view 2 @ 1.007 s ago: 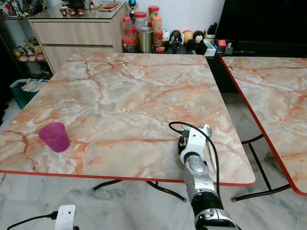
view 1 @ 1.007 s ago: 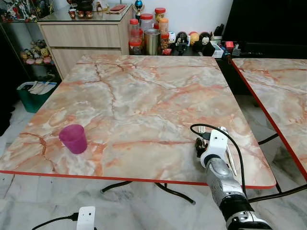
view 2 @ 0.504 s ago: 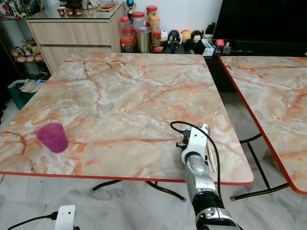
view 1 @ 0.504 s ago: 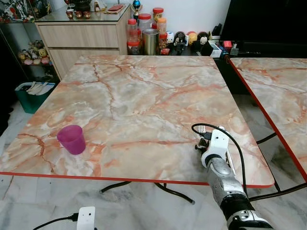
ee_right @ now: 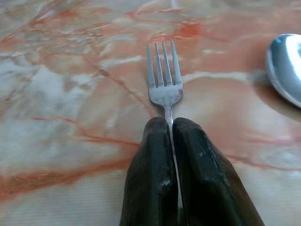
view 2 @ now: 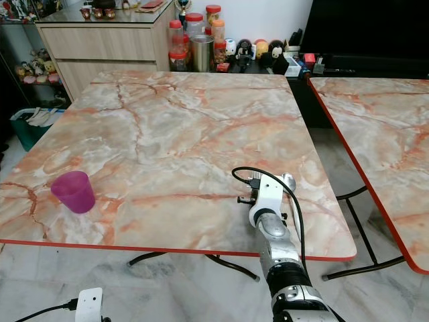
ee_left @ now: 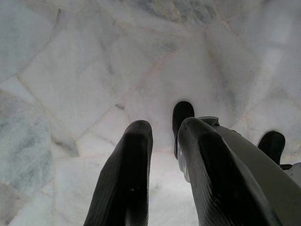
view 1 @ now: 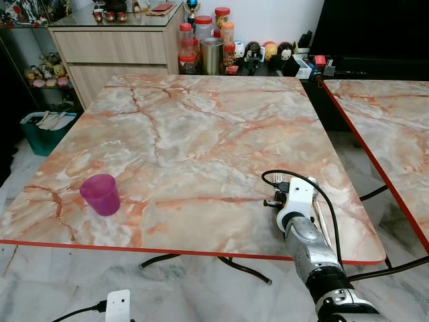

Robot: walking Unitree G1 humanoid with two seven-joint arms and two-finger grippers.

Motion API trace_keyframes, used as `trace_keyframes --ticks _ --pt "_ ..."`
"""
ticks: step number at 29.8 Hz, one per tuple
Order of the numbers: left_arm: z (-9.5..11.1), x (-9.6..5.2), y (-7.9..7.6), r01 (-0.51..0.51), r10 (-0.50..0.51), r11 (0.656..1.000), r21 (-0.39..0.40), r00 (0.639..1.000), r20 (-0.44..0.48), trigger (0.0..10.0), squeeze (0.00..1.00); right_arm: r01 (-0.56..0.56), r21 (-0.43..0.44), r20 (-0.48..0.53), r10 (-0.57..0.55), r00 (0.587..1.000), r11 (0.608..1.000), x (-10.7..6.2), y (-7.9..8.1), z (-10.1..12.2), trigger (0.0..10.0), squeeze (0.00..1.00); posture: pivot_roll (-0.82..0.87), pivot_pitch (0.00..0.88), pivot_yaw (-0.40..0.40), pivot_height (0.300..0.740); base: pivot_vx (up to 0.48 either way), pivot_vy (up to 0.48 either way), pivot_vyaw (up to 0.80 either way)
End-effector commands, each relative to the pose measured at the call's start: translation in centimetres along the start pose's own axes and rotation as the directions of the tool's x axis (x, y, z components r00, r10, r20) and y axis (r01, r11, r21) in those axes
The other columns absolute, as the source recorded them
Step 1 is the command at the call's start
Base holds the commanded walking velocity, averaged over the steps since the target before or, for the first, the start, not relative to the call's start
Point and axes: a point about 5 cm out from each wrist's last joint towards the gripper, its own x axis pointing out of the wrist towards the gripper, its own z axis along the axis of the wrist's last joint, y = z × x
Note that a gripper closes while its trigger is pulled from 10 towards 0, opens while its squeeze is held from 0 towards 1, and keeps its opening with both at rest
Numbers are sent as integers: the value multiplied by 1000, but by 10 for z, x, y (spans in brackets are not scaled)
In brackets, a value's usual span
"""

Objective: Setting the table

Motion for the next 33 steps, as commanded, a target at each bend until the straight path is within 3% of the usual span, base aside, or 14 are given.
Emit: trace_keyframes --ticks 1,2,3,4,9,17,23,33 --pt "-2 0 0 -8 8 1000 -23 1000 -20 10000 0 -33 -13 14 33 999 999 2 6 6 0 0 -2 0 -24 719 0 0 0" --pt "-2 0 0 -10 9 1000 -25 1000 -19 10000 0 -46 -11 28 46 999 999 1 8 8 0 0 -3 0 -25 719 0 0 0" --pt "-2 0 0 -11 10 1000 -26 1000 -19 10000 0 -57 -18 50 58 997 998 1 10 11 8353 0 -4 0 -25 719 0 0 0" --pt "-1 0 0 -13 12 1000 -27 1000 -16 10000 0 -62 -42 115 67 991 997 0 12 19 10000 0 -4 0 -25 719 0 0 0" --pt "0 0 0 -14 14 1000 -24 1000 -12 10000 0 -121 -8 245 120 962 993 -3 20 37 10000 0 -5 0 -24 719 0 0 0" --pt "1 0 1 -11 11 1000 -12 1000 3 10000 0 -156 -202 392 226 892 967 -14 35 51 10000 0 -3 0 -24 719 0 0 0" --pt "2 0 2 -19 18 999 31 1000 9 10000 0 -163 -265 421 266 867 950 -17 40 54 10000 0 -7 0 -21 719 0 0 0" --pt "1 0 2 -19 19 999 31 1000 7 10000 0 -170 -290 441 289 849 942 -18 44 59 10000 0 -7 0 -21 719 0 -443 0"
